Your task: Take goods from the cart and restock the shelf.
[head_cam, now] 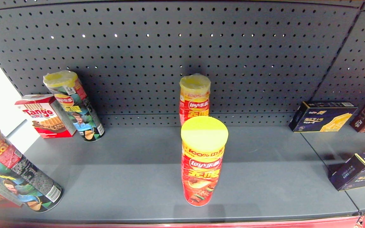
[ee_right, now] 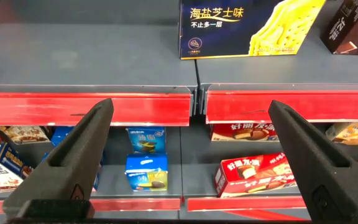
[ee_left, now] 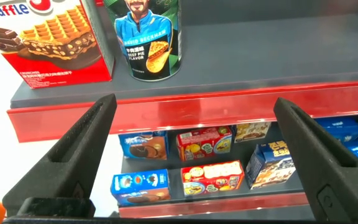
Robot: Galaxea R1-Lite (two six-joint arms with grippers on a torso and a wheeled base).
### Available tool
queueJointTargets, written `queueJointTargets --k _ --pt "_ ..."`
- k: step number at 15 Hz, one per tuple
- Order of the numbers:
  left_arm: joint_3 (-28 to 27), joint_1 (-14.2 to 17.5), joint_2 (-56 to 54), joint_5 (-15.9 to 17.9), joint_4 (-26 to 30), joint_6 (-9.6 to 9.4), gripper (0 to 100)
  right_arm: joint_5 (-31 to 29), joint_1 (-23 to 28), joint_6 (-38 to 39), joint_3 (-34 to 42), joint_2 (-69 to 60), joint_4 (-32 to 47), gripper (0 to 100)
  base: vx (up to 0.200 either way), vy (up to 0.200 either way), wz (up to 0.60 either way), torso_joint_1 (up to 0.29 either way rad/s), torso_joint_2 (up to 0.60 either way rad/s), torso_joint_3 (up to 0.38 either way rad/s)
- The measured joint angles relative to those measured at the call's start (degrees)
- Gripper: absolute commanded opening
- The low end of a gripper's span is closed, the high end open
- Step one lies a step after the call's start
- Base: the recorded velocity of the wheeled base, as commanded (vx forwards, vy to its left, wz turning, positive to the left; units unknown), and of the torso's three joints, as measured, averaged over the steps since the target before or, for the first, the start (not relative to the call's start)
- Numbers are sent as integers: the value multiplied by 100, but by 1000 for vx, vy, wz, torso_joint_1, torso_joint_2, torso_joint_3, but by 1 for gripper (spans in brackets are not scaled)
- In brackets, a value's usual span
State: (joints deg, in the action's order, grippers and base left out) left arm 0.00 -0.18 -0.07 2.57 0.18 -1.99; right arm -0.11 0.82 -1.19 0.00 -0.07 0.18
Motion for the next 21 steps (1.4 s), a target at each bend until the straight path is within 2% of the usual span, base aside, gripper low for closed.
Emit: queueJointTargets --k 21 --pt "0 0 0 -11 -2 40 100 1 -2 0 0 0 -9 100 -10 0 0 0 0 0"
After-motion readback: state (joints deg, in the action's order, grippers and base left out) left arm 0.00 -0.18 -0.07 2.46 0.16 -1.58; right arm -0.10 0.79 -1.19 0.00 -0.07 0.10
